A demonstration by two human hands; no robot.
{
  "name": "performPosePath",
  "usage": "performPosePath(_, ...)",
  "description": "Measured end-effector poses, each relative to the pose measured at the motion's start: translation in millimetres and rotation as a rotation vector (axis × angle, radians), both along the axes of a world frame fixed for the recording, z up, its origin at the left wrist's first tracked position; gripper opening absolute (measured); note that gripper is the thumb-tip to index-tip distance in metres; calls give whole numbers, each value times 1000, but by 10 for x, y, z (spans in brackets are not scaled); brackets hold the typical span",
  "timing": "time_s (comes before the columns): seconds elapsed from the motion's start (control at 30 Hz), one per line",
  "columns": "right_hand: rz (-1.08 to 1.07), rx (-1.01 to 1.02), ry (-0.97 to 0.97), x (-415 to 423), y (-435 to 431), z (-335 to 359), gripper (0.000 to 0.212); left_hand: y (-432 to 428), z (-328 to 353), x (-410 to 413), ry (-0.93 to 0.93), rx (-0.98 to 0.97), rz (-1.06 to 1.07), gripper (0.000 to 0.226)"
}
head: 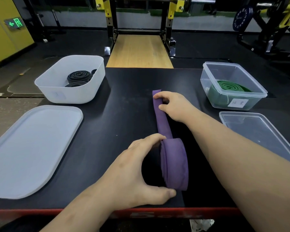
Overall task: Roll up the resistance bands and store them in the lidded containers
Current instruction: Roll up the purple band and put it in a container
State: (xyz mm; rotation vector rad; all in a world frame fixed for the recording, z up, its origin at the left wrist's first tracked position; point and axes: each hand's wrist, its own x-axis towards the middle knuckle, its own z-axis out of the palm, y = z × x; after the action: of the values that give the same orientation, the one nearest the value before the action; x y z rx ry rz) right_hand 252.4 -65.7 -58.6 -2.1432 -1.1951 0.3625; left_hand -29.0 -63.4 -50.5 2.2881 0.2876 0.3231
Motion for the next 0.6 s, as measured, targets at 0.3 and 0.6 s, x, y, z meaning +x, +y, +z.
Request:
performPosePath(0.3, -27, -33, -62, 2, 35, -21, 42, 44, -24, 117, 95, 1, -16, 88)
performPosePath(0.6, 26, -49, -137, -245, -547, 208, 43, 74, -50, 212, 135, -5, 44, 93)
